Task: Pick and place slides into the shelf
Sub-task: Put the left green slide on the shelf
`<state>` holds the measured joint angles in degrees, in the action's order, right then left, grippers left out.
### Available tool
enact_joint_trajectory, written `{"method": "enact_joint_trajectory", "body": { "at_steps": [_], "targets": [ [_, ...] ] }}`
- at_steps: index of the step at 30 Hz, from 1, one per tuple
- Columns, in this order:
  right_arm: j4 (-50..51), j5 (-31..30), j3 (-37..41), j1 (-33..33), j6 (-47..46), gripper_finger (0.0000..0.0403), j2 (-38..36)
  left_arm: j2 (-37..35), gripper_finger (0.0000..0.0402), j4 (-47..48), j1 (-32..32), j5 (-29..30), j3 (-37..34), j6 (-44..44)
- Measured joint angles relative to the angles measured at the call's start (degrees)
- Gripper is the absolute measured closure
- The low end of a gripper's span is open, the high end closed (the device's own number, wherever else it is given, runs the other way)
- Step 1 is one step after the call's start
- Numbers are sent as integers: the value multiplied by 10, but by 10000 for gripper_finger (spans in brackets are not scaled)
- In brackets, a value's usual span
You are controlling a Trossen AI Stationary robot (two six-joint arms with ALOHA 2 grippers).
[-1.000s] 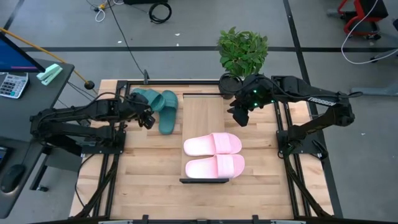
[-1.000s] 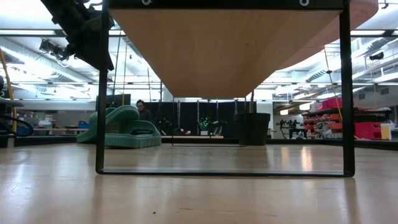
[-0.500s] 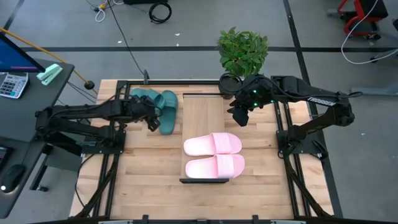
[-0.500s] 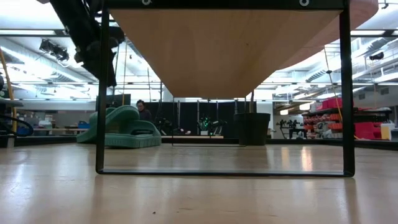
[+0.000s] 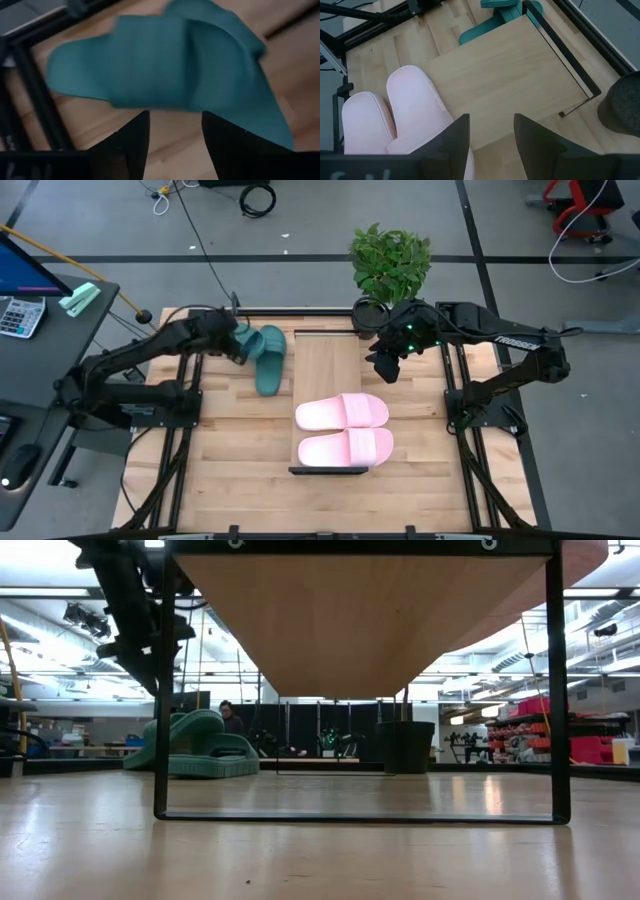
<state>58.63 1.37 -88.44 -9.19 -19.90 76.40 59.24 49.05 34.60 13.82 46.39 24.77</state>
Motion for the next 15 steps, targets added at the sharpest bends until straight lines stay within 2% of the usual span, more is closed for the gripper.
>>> {"method": "enact_joint_trajectory", "body": {
  "at_steps": [6,9,15],
  "targets": [
    [0,1,0,0,-1,240,0,7,221,-15,101,-15,0,-42],
    [0,2,0,0,-1,235,0,28,211,-14,140,-47,0,-47],
    [0,5,0,0,-1,227,0,72,174,-43,171,-57,0,-51]
  ]
}}
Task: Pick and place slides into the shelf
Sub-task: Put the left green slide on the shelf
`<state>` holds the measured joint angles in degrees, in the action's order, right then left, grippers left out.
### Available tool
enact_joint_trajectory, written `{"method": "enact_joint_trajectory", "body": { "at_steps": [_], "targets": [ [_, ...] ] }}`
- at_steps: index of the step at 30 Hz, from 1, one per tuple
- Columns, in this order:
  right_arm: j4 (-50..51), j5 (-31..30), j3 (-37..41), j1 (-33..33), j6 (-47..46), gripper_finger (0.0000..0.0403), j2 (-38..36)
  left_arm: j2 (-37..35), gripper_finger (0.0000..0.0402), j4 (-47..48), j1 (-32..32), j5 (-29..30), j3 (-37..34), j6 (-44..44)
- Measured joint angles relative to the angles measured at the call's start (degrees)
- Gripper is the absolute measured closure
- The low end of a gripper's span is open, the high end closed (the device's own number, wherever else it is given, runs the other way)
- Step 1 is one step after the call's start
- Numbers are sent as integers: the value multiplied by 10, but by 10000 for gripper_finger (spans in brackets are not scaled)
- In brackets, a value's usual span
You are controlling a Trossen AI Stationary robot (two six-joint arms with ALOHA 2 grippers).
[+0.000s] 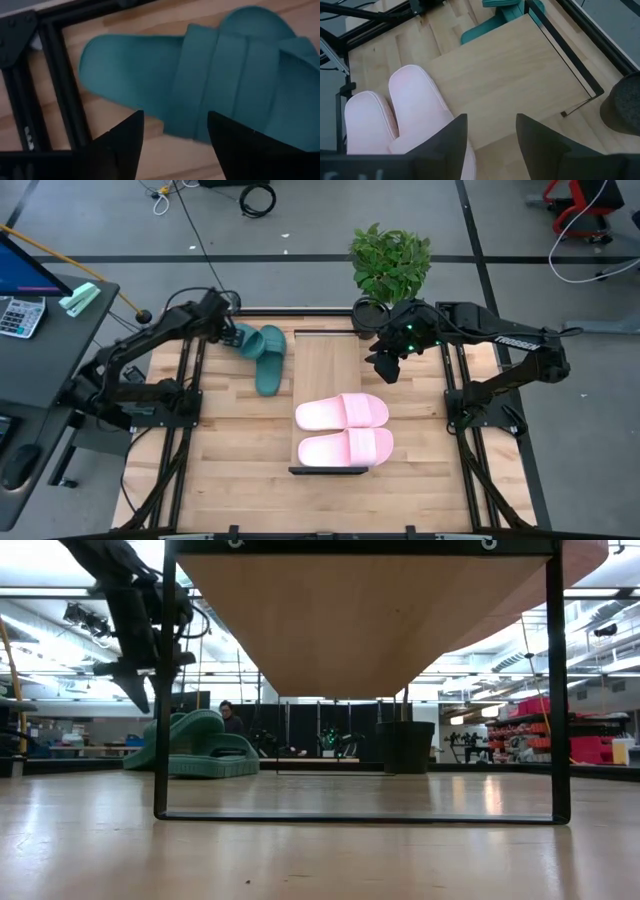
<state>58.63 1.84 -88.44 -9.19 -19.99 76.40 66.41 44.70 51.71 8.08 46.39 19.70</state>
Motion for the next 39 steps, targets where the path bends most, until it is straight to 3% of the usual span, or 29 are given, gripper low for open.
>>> {"method": "enact_joint_trajectory", "body": {
  "at_steps": [6,22,31,39],
  "targets": [
    [0,7,0,0,0,224,0,34,147,-44,0,-65,0,-2],
    [0,13,0,0,-10,224,0,42,143,-51,7,-68,24,-25],
    [0,13,0,0,-10,224,0,46,144,-44,80,-84,40,-69],
    [0,13,0,0,-10,224,0,76,152,-54,147,-216,40,-91]
  ]
}}
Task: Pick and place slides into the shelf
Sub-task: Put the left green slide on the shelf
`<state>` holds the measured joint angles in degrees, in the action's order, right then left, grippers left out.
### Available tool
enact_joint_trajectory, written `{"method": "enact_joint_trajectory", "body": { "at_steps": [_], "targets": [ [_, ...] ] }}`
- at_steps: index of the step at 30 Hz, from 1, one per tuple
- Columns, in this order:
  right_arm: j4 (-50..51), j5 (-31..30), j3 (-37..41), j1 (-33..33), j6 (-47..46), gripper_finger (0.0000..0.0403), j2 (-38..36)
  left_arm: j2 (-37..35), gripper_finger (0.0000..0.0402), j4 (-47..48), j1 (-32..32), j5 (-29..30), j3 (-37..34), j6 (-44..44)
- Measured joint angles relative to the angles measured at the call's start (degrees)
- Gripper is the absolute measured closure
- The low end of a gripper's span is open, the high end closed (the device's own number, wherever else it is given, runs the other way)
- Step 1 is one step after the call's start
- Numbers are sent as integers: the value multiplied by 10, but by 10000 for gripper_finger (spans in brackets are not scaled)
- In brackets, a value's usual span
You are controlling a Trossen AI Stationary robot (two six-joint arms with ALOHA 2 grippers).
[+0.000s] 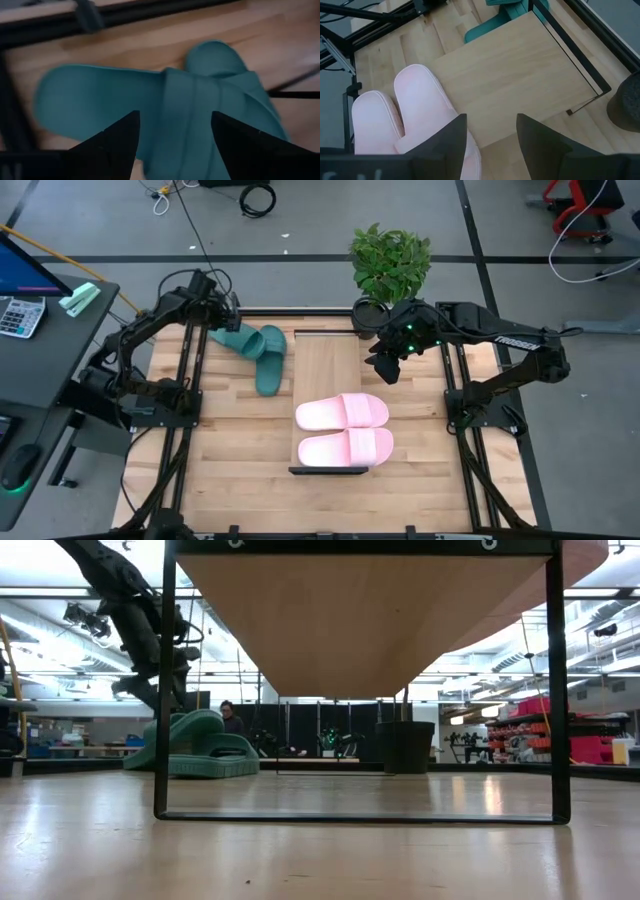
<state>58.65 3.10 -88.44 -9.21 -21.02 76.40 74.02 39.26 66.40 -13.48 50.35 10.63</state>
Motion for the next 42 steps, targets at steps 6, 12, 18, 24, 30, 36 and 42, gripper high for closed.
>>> {"method": "enact_joint_trajectory", "body": {
  "at_steps": [6,12,18,24,30,36,42],
  "targets": [
    [0,3,0,0,-5,224,0,36,154,-4,17,-77,0,-14],
    [0,4,0,0,-6,224,0,62,157,-4,17,-74,0,-24],
    [0,4,0,0,-10,224,0,62,163,-4,17,-76,0,-27],
    [0,4,0,0,-10,224,0,62,244,-5,16,-68,0,-33],
    [0,-4,0,0,-9,224,0,62,379,-6,16,-52,0,-70],
    [0,-6,0,0,-9,225,0,62,393,-17,16,-52,0,-68],
    [0,-6,0,0,-9,225,0,46,396,-12,16,-52,0,-64]
  ]
}}
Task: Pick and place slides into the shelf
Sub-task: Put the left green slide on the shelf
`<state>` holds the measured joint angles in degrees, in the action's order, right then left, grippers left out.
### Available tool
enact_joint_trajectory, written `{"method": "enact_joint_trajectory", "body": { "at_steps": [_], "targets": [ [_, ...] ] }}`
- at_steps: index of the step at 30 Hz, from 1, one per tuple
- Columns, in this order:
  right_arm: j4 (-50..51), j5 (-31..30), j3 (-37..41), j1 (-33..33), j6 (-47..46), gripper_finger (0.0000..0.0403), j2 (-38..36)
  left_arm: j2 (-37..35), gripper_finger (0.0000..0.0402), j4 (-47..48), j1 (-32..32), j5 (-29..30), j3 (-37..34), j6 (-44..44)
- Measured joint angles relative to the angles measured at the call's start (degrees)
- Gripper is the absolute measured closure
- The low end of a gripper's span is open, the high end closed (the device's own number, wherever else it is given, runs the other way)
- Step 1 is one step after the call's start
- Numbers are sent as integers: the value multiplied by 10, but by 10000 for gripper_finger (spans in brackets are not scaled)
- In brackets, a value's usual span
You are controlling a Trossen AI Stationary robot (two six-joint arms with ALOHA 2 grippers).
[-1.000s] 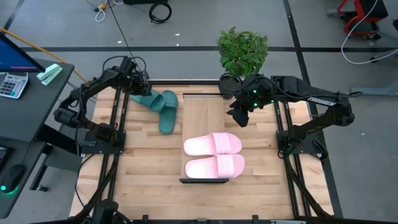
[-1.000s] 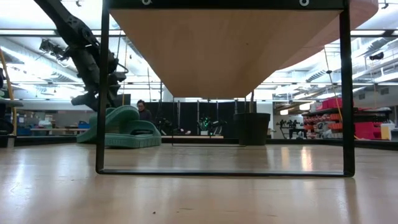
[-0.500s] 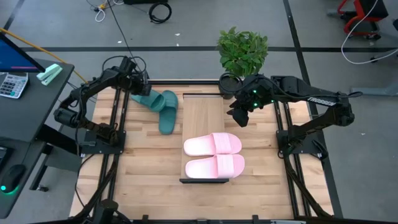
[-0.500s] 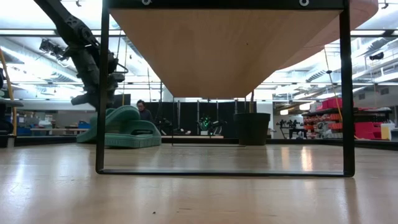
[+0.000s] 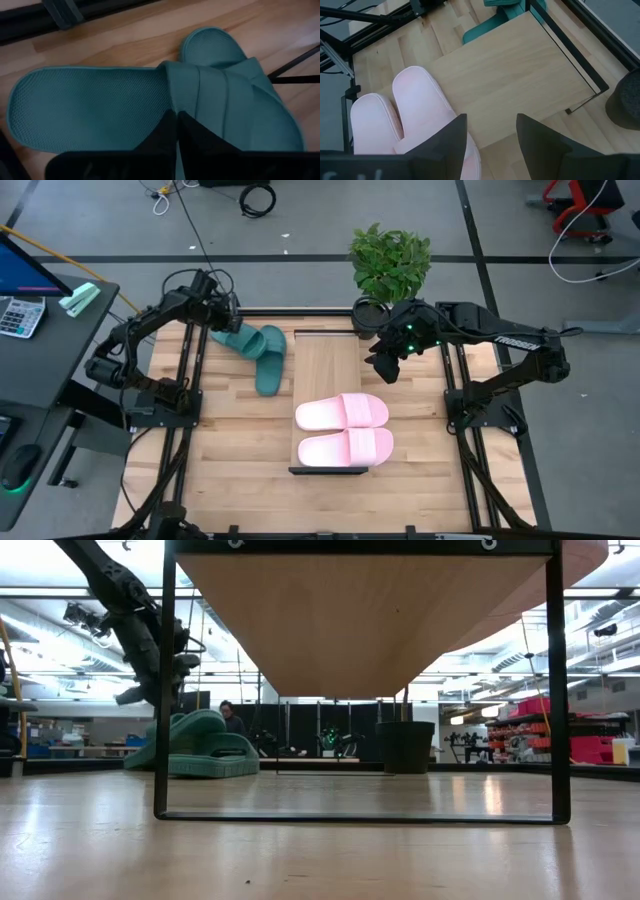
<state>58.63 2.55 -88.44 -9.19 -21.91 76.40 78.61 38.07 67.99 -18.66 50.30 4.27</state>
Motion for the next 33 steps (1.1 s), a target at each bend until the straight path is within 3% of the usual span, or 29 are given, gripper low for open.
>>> {"method": "enact_joint_trajectory", "body": {
  "at_steps": [8,22,28,33],
  "targets": [
    [0,-1,0,0,5,225,0,-63,397,2,1,0,39,31],
    [0,-53,0,0,10,225,0,-135,397,35,-10,-12,244,140],
    [0,-98,0,0,12,225,0,-162,397,36,-44,0,281,208],
    [0,-120,0,0,21,225,0,-185,397,43,-104,54,280,255]
  ]
}}
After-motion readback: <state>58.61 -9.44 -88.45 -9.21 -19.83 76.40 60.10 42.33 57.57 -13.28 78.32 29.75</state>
